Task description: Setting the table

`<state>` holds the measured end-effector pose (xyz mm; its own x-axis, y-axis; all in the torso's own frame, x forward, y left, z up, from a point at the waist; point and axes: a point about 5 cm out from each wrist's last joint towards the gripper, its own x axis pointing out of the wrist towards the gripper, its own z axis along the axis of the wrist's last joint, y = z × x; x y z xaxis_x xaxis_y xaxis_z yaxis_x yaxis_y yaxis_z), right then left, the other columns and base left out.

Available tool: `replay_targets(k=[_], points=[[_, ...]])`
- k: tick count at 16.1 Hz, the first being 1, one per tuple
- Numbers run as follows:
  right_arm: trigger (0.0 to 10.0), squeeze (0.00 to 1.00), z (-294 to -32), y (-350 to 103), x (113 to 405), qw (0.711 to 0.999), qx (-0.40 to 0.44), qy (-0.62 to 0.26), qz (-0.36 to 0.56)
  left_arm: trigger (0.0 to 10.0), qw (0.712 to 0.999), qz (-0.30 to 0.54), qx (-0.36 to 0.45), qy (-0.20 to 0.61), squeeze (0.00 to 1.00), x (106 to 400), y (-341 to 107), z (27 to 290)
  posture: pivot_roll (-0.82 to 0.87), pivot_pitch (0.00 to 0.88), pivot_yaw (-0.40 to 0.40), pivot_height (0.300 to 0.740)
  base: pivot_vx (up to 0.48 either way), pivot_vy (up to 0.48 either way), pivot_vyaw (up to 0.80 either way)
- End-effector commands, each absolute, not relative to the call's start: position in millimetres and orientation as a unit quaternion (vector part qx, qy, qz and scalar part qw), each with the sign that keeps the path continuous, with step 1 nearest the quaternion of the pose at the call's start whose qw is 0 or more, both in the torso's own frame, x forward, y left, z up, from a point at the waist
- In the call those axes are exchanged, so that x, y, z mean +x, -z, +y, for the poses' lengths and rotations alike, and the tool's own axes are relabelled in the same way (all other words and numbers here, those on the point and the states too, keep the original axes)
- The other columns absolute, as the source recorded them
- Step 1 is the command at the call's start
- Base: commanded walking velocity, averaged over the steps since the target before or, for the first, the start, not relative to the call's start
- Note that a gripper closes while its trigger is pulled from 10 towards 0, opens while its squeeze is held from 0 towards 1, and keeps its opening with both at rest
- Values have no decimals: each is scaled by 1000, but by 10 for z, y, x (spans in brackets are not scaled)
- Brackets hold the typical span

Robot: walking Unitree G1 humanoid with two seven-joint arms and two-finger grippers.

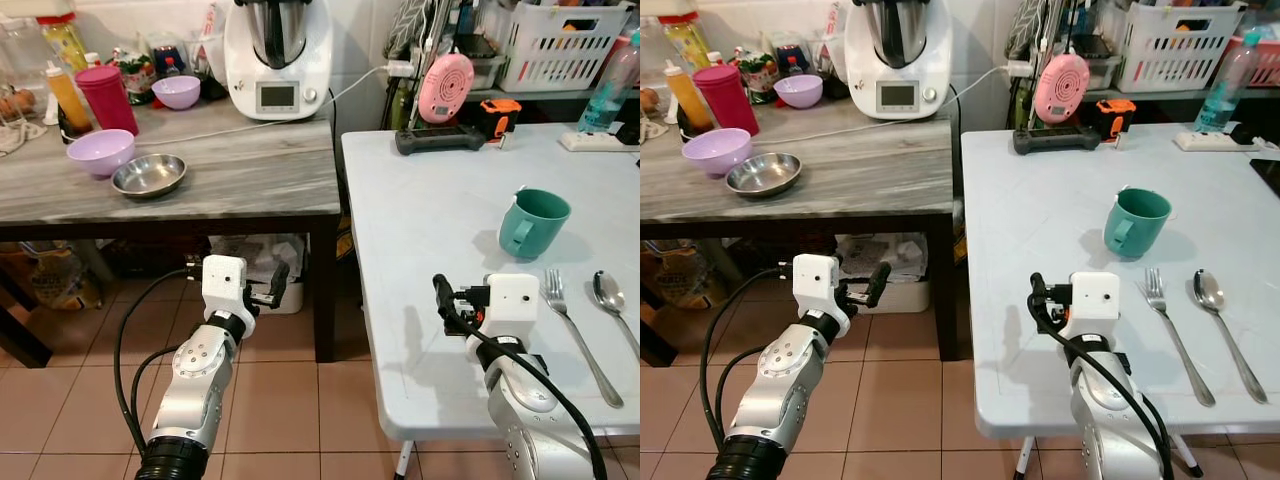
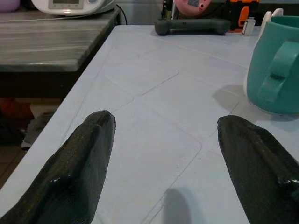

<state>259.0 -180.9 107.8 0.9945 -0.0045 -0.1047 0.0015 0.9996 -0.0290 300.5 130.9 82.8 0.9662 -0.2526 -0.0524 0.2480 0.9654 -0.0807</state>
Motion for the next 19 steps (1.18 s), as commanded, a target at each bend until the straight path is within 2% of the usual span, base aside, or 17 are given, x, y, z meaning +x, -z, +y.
replay_targets(k=[1,7,9,11,19], points=[[10000,0,-1810,-1122,2584,999,-15,3,42,10000,991,31,-27,127,0,3034,-848,1323,-334,0,54,740,0,0,0],[10000,0,-1824,-1116,2557,999,-15,7,45,10000,988,17,-33,150,0,3025,-886,1302,-341,0,56,740,0,0,0],[10000,0,-1832,-1113,2547,999,-15,9,46,10000,988,19,-33,151,0,3018,-879,1300,-343,0,58,740,0,0,-409],[10000,0,-1836,-1110,2542,999,-15,10,46,10000,988,20,-34,152,0,3016,-877,1302,-343,0,59,740,0,-262,-406],[10000,0,-1846,-1092,2523,999,-18,11,50,10000,987,24,-32,155,0,3007,-857,1306,-343,0,57,740,0,-304,0]])
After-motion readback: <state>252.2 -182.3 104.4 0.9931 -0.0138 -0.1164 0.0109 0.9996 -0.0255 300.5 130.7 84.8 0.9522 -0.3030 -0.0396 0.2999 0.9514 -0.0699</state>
